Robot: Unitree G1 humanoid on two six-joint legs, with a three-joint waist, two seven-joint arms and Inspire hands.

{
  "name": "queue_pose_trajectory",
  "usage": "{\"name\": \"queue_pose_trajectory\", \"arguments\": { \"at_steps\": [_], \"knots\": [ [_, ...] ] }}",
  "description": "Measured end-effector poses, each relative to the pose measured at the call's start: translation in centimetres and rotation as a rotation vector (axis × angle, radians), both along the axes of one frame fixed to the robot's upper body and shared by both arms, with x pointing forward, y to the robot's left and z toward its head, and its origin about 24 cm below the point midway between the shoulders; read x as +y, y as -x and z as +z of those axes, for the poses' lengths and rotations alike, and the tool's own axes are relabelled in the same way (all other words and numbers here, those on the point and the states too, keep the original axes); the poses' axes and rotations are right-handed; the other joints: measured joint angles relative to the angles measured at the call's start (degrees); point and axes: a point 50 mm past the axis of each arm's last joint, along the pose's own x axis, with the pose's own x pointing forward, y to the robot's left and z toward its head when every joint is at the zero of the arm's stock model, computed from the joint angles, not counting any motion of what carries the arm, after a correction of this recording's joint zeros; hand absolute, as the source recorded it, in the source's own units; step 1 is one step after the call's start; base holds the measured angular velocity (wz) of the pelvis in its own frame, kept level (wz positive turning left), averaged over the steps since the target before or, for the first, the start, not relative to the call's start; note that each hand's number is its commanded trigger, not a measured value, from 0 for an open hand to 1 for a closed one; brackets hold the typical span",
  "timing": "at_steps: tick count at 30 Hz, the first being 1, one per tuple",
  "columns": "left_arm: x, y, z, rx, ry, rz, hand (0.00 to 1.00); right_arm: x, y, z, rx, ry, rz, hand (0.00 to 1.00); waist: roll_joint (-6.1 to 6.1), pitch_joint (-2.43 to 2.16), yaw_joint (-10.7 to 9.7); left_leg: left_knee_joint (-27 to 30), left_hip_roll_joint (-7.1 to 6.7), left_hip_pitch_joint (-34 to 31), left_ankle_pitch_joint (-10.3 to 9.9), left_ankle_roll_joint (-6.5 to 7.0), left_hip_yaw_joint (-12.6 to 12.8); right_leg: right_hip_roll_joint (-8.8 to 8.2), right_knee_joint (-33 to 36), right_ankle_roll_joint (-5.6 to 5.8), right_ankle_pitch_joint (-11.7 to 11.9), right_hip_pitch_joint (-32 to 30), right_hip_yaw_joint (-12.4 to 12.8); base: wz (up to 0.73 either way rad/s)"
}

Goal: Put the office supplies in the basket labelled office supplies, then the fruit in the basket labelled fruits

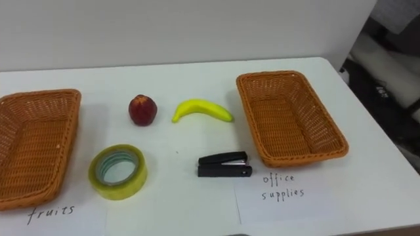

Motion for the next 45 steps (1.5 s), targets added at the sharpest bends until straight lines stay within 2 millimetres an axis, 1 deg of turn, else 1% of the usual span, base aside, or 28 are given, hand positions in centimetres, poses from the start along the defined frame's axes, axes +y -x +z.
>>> {"name": "queue_pose_trajectory", "arguments": {
  "at_steps": [2,4,8,10,14,16,18,20,21,22,23,25,26,27,28,32,34,35,36,37,38,40,42,44,45],
  "knots": [
    [0.4,-0.1,0.1,-0.012,-0.018,-0.005,0.0,-0.7,-0.1,0.2,-0.024,0.053,-0.118,0.0,-0.36,0.02,-0.51,-0.08,-0.01,0.06,-0.01,-0.01,0.21,0.33,-0.01,0.03,0.03,0.0,0.16,-0.02],
    [0.5,-0.3,0.2,-0.027,-0.03,-0.012,0.0,-1.5,-0.4,0.5,-0.045,0.097,-0.186,0.0,-0.4,-0.01,-1.01,-0.07,-0.01,0.12,-0.02,-0.01,0.39,0.31,0.0,0.03,0.03,-0.01,0.21,0.0],
    [0.7,-0.5,0.4,-0.051,-0.053,-0.021,0.0,-2.8,-0.7,1.0,-0.072,0.185,-0.281,0.0,-0.16,-0.05,-1.34,-0.06,0.12,0.21,-0.02,-0.01,0.98,0.37,0.02,0.02,0.02,-0.18,0.7,-0.08],
    [0.8,-0.3,0.4,-0.053,-0.061,-0.021,0.0,-3.7,-1.2,1.5,-0.095,0.239,-0.327,0.0,0.07,-0.12,-1.63,-0.04,0.26,0.01,-0.02,-0.01,1.56,0.4,0.08,-0.05,0.07,-0.56,0.98,-0.09],
    [0.9,-0.2,0.6,-0.068,-0.083,-0.011,0.0,-5.3,-2.7,2.3,-0.145,0.334,-0.417,0.0,0.23,-0.18,-2.29,-0.08,0.25,-0.42,-0.02,-0.01,1.63,0.44,0.48,-0.07,0.1,-1.25,1.4,-0.01],
    [1.0,0.0,0.7,-0.078,-0.1,-0.009,0.0,-6.5,-4.1,3.1,-0.182,0.395,-0.461,0.0,0.18,-0.2,-2.96,-0.3,0.23,-0.41,-0.02,-0.01,1.68,0.46,0.53,-0.06,0.1,-1.32,1.52,0.0],
    [1.1,-0.1,0.7,-0.086,-0.107,-0.011,0.0,-7.4,-5.1,4.1,-0.213,0.461,-0.458,0.0,0.1,-0.19,-2.93,-0.34,0.22,-0.45,-0.02,-0.01,1.84,0.48,0.55,-0.04,0.11,-1.35,1.55,-0.02],
    [1.2,-0.5,0.9,-0.103,-0.116,-0.017,0.0,-8.7,-6.9,5.6,-0.271,0.543,-0.46,0.0,-0.19,-0.28,-2.92,-0.29,0.22,-0.61,-0.02,-0.01,2.06,0.49,0.86,-0.02,0.12,-1.89,1.63,-0.05],
    [1.2,-0.6,0.9,-0.109,-0.121,-0.018,0.0,-9.0,-7.5,6.1,-0.289,0.563,-0.461,0.0,-0.44,-0.33,-2.94,-0.3,0.22,-0.67,-0.02,-0.01,2.07,0.49,1.1,-0.02,0.12,-2.13,1.74,-0.06],
    [1.2,-0.7,0.9,-0.114,-0.125,-0.018,0.0,-9.6,-8.7,7.2,-0.331,0.61,-0.456,0.0,-0.41,-0.3,-2.92,-0.32,0.21,-0.8,-0.02,-0.01,2.09,0.55,1.13,-0.02,0.12,-2.3,1.84,-0.05],
    [1.2,-0.8,1.0,-0.116,-0.125,-0.018,0.0,-10.0,-9.2,7.8,-0.349,0.638,-0.449,0.0,-0.43,-0.32,-2.95,-0.32,0.19,-0.83,-0.02,-0.01,2.12,0.58,1.13,-0.02,0.12,-2.32,1.84,0.0],
    [1.3,-1.1,1.1,-0.134,-0.129,-0.024,0.0,-11.0,-10.8,10.2,-0.409,0.751,-0.427,0.0,-0.5,-0.26,-2.99,-0.28,0.13,-1.24,-0.02,-0.01,2.14,0.54,1.25,0.03,0.1,-2.73,1.77,0.0],
    [1.3,-1.2,1.1,-0.14,-0.13,-0.025,0.0,-11.1,-11.1,10.7,-0.423,0.777,-0.424,0.0,-0.52,-0.25,-2.96,-0.28,0.13,-1.5,-0.02,-0.01,2.14,0.54,1.27,0.03,0.1,-2.97,1.75,0.05],
    [1.3,-1.3,1.1,-0.151,-0.13,-0.03,0.0,-11.3,-11.6,11.6,-0.444,0.826,-0.424,0.0,-0.69,-0.13,-2.96,-0.27,0.13,-1.75,-0.01,-0.01,2.06,0.55,1.27,0.07,0.14,-3.19,1.7,0.04],
    [1.3,-1.2,1.2,-0.154,-0.127,-0.024,0.0,-11.5,-12.0,12.3,-0.452,0.866,-0.424,0.0,-0.86,-0.18,-2.96,-0.29,0.11,-1.74,-0.01,-0.01,2.01,0.53,1.3,0.07,0.13,-3.19,1.64,0.0],
    [1.3,-0.8,1.4,-0.167,-0.128,-0.028,0.0,-11.8,-13.5,15.2,-0.497,1.021,-0.384,0.0,-0.81,-0.11,-2.99,-0.28,0.1,-2.34,-0.01,-0.01,2.05,0.59,1.18,0.09,0.16,-3.91,1.88,-0.01],
    [1.2,-0.9,1.4,-0.176,-0.125,-0.032,0.0,-12.0,-14.4,17.5,-0.549,1.137,-0.351,0.0,-0.82,-0.07,-2.87,-0.35,0.08,-2.62,-0.01,-0.01,2.01,0.62,1.06,0.14,0.27,-4.01,1.73,0.0],
    [1.2,-0.9,1.4,-0.175,-0.124,-0.032,0.0,-12.0,-14.6,18.0,-0.567,1.156,-0.35,0.0,-0.68,0.01,-2.86,-0.35,0.07,-2.62,-0.01,-0.01,2.01,0.62,1.05,0.14,0.27,-4.0,1.72,0.0],
    [1.2,-0.9,1.3,-0.175,-0.123,-0.036,0.0,-12.1,-15.1,19.0,-0.595,1.195,-0.345,0.0,-0.66,0.04,-2.9,-0.35,0.07,-2.63,-0.01,-0.01,2.01,0.63,1.02,0.14,0.26,-4.0,1.72,0.0],
    [1.1,-1.0,1.3,-0.175,-0.12,-0.042,0.0,-12.2,-15.5,20.0,-0.62,1.236,-0.335,0.0,-0.79,-0.01,-2.76,-0.41,0.07,-2.63,-0.01,-0.01,2.01,0.64,1.02,0.14,0.26,-4.01,1.72,0.0],
    [1.1,-1.0,1.3,-0.174,-0.117,-0.043,0.0,-12.2,-15.8,20.5,-0.634,1.254,-0.333,0.0,-0.9,-0.04,-2.69,-0.42,0.07,-2.62,-0.01,-0.01,2.01,0.65,1.03,0.15,0.26,-4.01,1.72,0.0],
    [0.9,-1.1,1.3,-0.175,-0.11,-0.052,0.0,-11.8,-16.7,22.5,-0.698,1.335,-0.317,0.0,-0.92,-0.01,-2.62,-0.43,0.08,-2.63,-0.01,-0.01,2.02,0.68,0.98,0.14,0.26,-3.99,1.74,0.0],
    [0.8,-1.2,1.2,-0.174,-0.095,-0.057,0.0,-11.4,-17.3,23.7,-0.732,1.407,-0.268,0.0,-1.07,-0.03,-2.31,-0.43,0.07,-2.6,-0.01,-0.01,2.02,0.67,1.22,0.14,0.27,-3.92,1.7,0.0],
    [0.7,-1.4,1.1,-0.172,-0.085,-0.066,0.0,-10.8,-18.2,25.5,-0.802,1.472,-0.222,0.0,-1.25,0.32,-1.86,-0.43,0.09,-2.56,-0.01,-0.01,2.04,0.69,1.29,0.13,0.28,-4.01,1.83,-0.02],
    [0.7,-1.5,1.1,-0.174,-0.085,-0.066,0.0,-10.7,-18.4,25.9,-0.813,1.491,-0.212,0.0,-1.34,0.39,-1.71,-0.44,0.1,-2.57,-0.01,-0.01,2.04,0.69,1.14,0.13,0.28,-4.03,1.8,0.0]
  ]
}}
